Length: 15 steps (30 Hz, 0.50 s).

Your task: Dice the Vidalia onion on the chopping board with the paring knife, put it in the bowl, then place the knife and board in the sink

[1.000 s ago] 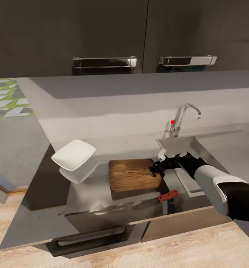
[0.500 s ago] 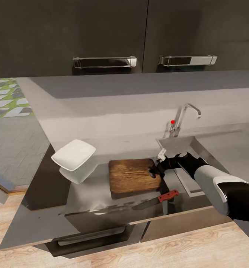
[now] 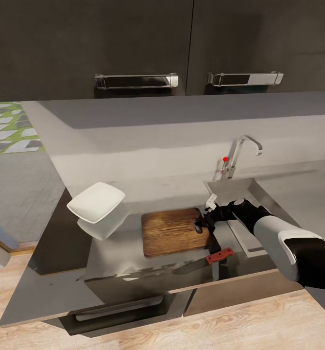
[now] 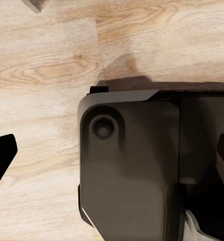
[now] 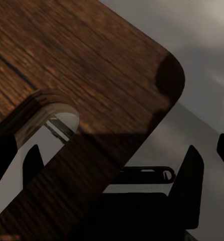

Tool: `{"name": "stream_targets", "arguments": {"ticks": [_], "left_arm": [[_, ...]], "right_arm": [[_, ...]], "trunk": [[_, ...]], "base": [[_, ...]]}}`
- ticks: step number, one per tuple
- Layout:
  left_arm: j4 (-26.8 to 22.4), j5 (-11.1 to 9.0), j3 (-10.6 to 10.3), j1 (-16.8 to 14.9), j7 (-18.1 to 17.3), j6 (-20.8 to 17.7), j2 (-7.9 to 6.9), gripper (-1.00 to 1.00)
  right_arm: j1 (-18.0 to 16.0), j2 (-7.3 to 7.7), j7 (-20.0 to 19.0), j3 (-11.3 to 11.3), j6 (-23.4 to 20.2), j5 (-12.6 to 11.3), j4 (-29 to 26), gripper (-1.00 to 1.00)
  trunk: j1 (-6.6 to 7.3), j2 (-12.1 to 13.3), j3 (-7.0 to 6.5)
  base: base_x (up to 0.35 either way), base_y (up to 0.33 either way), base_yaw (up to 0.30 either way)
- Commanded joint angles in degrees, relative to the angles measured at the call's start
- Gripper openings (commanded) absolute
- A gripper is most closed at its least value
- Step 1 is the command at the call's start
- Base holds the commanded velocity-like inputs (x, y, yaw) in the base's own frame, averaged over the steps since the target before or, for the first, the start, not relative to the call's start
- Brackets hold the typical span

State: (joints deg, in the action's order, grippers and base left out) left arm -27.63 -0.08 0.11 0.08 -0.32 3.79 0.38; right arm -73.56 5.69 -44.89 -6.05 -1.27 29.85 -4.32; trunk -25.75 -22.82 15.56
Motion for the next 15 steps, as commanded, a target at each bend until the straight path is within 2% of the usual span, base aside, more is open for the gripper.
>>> {"name": "stream_targets", "arguments": {"ticks": [1, 15], "left_arm": [[-0.06, -0.01, 0.00, 0.01, -0.03, 0.09, -0.01, 1.00], [-0.07, -0.01, 0.01, 0.01, -0.03, 0.10, 0.02, 1.00]], "right_arm": [[-0.02, 0.03, -0.20, -0.45, -0.14, -0.32, -0.08, 1.00], [-0.02, 0.03, -0.26, -0.45, 0.86, -0.32, -0.08, 1.00]], "trunk": [[-0.03, -0.10, 0.09], [-0.03, -0.10, 0.05]], "base": [[0.000, 0.000, 0.000], [0.000, 0.000, 0.000]]}}
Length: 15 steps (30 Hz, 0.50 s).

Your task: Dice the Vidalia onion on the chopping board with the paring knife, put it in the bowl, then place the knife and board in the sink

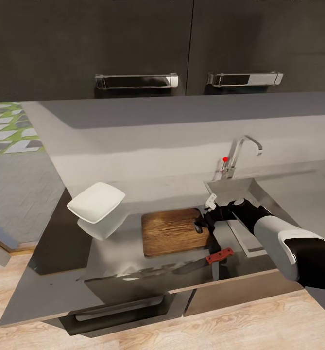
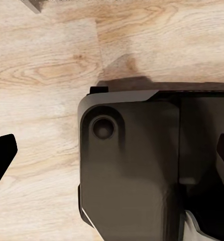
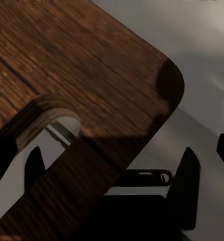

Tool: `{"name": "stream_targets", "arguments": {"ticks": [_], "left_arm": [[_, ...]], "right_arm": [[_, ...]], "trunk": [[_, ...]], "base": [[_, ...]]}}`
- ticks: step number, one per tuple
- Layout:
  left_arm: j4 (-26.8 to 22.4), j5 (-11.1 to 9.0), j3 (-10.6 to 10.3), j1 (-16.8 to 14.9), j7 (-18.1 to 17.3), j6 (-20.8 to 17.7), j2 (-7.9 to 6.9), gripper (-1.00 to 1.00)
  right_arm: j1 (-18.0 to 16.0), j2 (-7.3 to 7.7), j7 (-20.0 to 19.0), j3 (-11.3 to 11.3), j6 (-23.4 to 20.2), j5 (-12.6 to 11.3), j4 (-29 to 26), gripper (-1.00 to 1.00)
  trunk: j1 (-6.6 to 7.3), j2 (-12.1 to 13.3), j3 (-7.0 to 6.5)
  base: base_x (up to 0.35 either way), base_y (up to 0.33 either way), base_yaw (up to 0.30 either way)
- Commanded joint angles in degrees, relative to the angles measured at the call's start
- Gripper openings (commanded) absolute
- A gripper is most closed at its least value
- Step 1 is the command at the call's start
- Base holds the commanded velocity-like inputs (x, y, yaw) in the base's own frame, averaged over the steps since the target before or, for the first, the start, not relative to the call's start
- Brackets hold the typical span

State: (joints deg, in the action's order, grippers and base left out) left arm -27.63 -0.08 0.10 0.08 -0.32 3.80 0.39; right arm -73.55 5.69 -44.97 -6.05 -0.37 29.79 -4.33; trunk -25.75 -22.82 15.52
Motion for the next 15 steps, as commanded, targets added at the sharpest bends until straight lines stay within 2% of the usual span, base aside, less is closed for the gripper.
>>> {"name": "stream_targets", "arguments": {"ticks": [1, 15], "left_arm": [[-0.06, -0.01, 0.04, 0.01, -0.03, 0.09, -0.01, 1.00], [-0.07, -0.01, -0.01, 0.01, -0.03, 0.09, -0.02, 1.00]], "right_arm": [[-0.06, 0.03, -0.27, -0.46, 0.00, -0.26, -0.07, 1.00], [-0.04, 0.03, -0.38, -0.46, 0.11, -0.29, -0.07, 1.00]], "trunk": [[-0.03, -0.10, 0.03], [-0.03, -0.10, -1.18]], "base": [[0.000, 0.000, 0.000], [0.000, 0.000, 0.000]]}}
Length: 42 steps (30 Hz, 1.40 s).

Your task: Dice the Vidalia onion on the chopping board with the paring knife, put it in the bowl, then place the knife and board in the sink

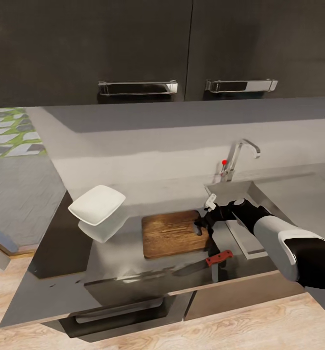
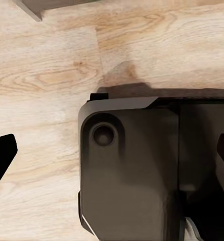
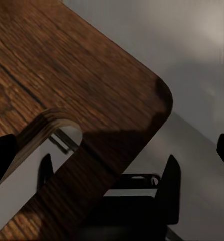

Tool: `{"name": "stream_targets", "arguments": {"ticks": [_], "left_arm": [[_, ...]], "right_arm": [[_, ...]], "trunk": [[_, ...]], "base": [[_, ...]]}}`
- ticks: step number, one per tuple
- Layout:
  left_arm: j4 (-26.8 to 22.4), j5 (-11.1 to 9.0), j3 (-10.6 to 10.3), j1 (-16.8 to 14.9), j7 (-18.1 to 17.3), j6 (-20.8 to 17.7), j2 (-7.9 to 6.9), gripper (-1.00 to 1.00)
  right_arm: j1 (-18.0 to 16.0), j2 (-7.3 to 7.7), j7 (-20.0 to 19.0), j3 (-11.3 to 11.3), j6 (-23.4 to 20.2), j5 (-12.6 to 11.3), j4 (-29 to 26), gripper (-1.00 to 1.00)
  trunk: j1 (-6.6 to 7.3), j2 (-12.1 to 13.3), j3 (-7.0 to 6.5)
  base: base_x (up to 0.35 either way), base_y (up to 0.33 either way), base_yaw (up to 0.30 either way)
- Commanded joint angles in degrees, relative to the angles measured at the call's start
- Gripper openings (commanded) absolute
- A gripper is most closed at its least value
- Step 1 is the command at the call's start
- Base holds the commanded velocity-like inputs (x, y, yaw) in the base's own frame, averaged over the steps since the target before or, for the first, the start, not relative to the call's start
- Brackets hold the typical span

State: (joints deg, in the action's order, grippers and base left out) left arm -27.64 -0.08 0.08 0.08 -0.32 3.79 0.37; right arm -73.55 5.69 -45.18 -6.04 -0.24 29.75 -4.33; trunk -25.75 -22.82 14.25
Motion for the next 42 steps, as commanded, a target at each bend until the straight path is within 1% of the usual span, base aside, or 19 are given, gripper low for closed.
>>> {"name": "stream_targets", "arguments": {"ticks": [1, 13, 18, 20, 21, 22, 23, 26, 28, 31, 35, 36, 38, 39, 40, 42], "left_arm": [[-0.06, -0.01, 0.01, 0.01, -0.03, 0.09, 0.02, 1.00], [-0.05, -0.01, 0.05, 0.01, -0.03, 0.10, 0.01, 1.00], [-0.05, -0.01, 0.03, 0.01, -0.03, 0.12, 0.04, 1.00], [-0.05, -0.01, 0.02, 0.01, -0.03, 0.10, 0.04, 1.00], [-0.05, -0.01, 0.05, 0.01, -0.03, 0.11, 0.02, 1.00], [-0.05, -0.01, 0.07, 0.01, -0.03, 0.09, 0.01, 1.00], [-0.05, -0.01, 0.08, 0.01, -0.03, 0.08, 0.01, 1.00], [-0.09, -0.01, 0.07, 0.01, -0.03, 0.11, -0.01, 1.00], [-0.09, 0.03, 0.07, 0.01, -0.03, 0.09, -0.01, 1.00], [-0.09, 0.01, 0.09, 0.01, -0.03, 0.11, 0.00, 1.00], [-0.12, 0.03, 0.09, 0.01, -0.03, 0.09, -0.01, 1.00], [-0.13, 0.03, 0.08, 0.01, -0.03, 0.10, -0.01, 1.00], [-0.12, 0.03, 0.09, 0.01, -0.03, 0.09, -0.01, 1.00], [-0.11, 0.02, 0.09, 0.01, -0.03, 0.08, -0.01, 1.00], [-0.12, 0.04, 0.08, 0.01, -0.03, 0.08, -0.01, 1.00], [-0.13, 0.03, 0.09, 0.01, -0.03, 0.08, -0.03, 1.00]], "right_arm": [[-0.03, 0.03, -0.19, -0.46, -0.03, -0.26, -0.07, 1.00], [-0.03, 0.12, -0.34, -0.40, 0.02, -0.30, -0.07, 1.00], [-0.01, 0.41, -0.42, -0.31, 0.06, -0.37, -0.14, 1.00], [-0.01, 0.49, -0.43, -0.24, 0.06, -0.92, -0.16, 1.00], [-0.01, 0.57, -0.46, -0.19, 0.04, -1.76, -0.24, 1.00], [-0.01, 1.22, -0.57, -0.14, -0.01, -5.66, -0.49, 1.00], [-0.01, 1.42, -0.56, -0.15, -0.03, -6.63, -0.54, 1.00], [-0.01, 2.39, -0.26, -0.18, -0.03, -12.13, -1.02, 1.00], [-0.01, 2.61, -0.03, -0.15, -0.03, -13.83, -1.16, 1.00], [-0.01, 2.74, 0.86, -0.08, -0.07, -15.05, -1.24, 1.00], [-0.01, 2.77, 4.94, -0.03, -0.09, -16.09, -1.34, 1.00], [-0.01, 2.82, 8.88, -0.07, -0.05, -18.97, -1.32, 1.00], [-0.01, 2.80, 11.68, -0.15, -0.01, -23.29, -1.31, 1.00], [-0.01, 2.77, 12.37, -0.18, 0.01, -24.35, -1.30, 1.00], [-0.01, 2.71, 13.78, -0.25, 0.03, -26.13, -1.30, 1.00], [-0.01, 2.49, 17.05, -0.34, 0.06, -28.11, -1.21, 1.00]], "trunk": [[-0.04, -0.10, 0.00], [-0.04, -0.10, -1.08], [-0.04, -0.10, -1.20], [-0.04, -0.10, -1.21], [-0.04, -0.10, -1.21], [-0.04, -0.10, -1.21], [-0.04, -0.10, -1.22], [-0.04, -0.10, -1.22], [-0.04, -0.10, -1.22], [-0.04, -0.10, -1.22], [-0.04, -0.10, -1.22], [-0.04, -0.10, -1.22], [-0.04, -0.10, -1.22], [-0.04, -0.10, -1.22], [-0.04, -0.10, -1.22], [-0.04, -0.10, -1.22]], "base": [[0.000, 0.000, 0.000], [0.000, 0.000, 0.000], [0.000, 0.000, 0.000], [0.000, 0.000, 0.000], [0.000, 0.000, 0.000], [0.000, 0.000, 0.000], [0.000, 0.000, 0.000], [0.000, 0.000, 0.000], [0.000, 0.000, 0.000], [0.000, 0.000, 0.000], [0.000, 0.000, 0.000], [0.000, 0.000, 0.000], [0.000, 0.000, 0.000], [0.000, 0.000, 0.000], [0.000, 0.000, 0.000], [0.000, 0.000, 0.000]]}}
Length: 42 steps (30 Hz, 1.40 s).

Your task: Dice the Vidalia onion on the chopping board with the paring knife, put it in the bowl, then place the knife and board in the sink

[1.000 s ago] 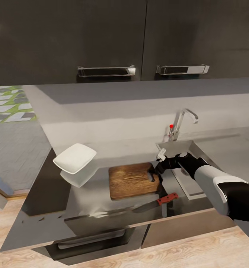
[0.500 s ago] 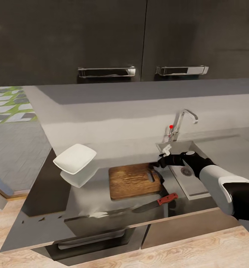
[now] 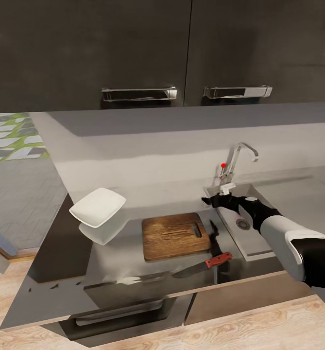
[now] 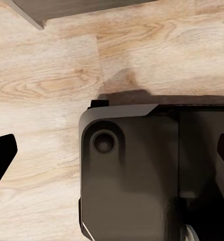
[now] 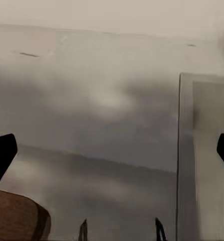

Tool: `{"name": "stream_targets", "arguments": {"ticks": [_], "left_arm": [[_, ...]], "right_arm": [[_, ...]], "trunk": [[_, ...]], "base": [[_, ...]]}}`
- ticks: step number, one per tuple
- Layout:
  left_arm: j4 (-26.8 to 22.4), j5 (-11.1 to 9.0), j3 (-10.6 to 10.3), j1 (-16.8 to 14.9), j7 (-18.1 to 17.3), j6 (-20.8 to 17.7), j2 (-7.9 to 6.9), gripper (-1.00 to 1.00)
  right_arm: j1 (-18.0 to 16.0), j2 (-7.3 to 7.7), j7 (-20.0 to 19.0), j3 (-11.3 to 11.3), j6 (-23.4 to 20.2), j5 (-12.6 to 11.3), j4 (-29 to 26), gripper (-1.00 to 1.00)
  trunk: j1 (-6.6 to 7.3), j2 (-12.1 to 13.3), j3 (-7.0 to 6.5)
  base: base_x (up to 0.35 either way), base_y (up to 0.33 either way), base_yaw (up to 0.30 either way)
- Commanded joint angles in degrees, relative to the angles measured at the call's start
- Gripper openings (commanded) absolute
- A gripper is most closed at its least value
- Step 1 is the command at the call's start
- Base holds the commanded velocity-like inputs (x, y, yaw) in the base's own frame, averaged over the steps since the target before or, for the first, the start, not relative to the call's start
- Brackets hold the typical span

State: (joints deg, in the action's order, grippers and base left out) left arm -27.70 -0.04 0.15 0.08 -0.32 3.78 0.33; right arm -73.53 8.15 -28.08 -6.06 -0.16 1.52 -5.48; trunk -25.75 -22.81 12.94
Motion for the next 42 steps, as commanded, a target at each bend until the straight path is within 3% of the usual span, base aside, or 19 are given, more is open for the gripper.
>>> {"name": "stream_targets", "arguments": {"ticks": [1, 6, 8, 9, 18, 27, 31, 34, 37, 42], "left_arm": [[-0.12, -0.03, 0.02, 0.01, -0.03, 0.09, -0.30, 1.00], [-0.23, -0.04, 0.02, 0.01, -0.03, 0.10, -0.51, 1.00], [-0.26, -0.04, 0.03, 0.01, -0.02, 0.12, -0.52, 1.00], [-0.32, -0.04, 0.03, 0.01, -0.03, 0.11, -0.57, 1.00], [-0.17, -0.04, 0.03, 0.01, -0.02, 0.11, -0.59, 1.00], [-0.15, -0.04, 0.06, 0.01, -0.01, 0.09, -0.72, 1.00], [-0.12, -0.04, 0.03, 0.01, 0.00, 0.10, -0.76, 1.00], [-0.09, -0.04, 0.03, 0.01, 0.00, 0.09, -0.76, 1.00], [-0.08, -0.04, 0.03, 0.01, -0.02, 0.11, -0.77, 1.00], [-0.07, -0.04, 0.03, 0.01, -0.02, 0.09, -0.77, 1.00]], "right_arm": [[-0.07, -1.10, 5.97, -0.38, 0.50, -1.02, 0.15, 1.00], [-0.08, -7.38, 20.91, -0.49, 6.63, -1.09, -0.05, 1.00], [-0.07, -8.74, 25.80, -0.55, 7.92, -1.16, -0.10, 1.00], [-0.05, -9.91, 30.15, -0.55, 8.98, -1.28, -0.26, 1.00], [0.23, -10.70, 32.25, -0.60, 14.02, -1.38, -4.14, 1.00], [10.98, -10.71, 31.17, -0.66, 28.71, -0.95, -4.78, 1.00], [14.36, -10.78, 31.16, -0.69, 33.56, 1.67, -4.93, 1.00], [15.38, -10.79, 31.17, -0.61, 33.62, 3.57, -5.04, 1.00], [15.71, -10.82, 31.20, -0.29, 28.98, 4.16, -5.56, 1.00], [15.85, -10.82, 31.29, -0.06, 13.33, 4.38, -16.75, 1.00]], "trunk": [[-0.03, -0.10, 0.10], [-0.03, -0.10, 0.10], [-0.03, -0.10, 0.10], [-0.03, -0.10, 0.10], [-0.03, -0.10, 0.10], [-0.03, -0.10, 0.10], [-0.03, -0.10, 0.10], [-0.03, -0.10, 0.10], [-0.03, -0.10, 0.10], [-0.03, -0.10, 0.10]], "base": [[0.000, 0.000, 0.000], [0.000, 0.000, 0.000], [0.000, 0.000, 0.000], [0.000, 0.000, 0.000], [0.000, 0.000, 0.000], [0.000, 0.000, 0.000], [0.000, 0.000, 0.000], [0.000, 0.000, 0.000], [0.000, 0.000, 0.000], [0.000, 0.000, 0.000]]}}
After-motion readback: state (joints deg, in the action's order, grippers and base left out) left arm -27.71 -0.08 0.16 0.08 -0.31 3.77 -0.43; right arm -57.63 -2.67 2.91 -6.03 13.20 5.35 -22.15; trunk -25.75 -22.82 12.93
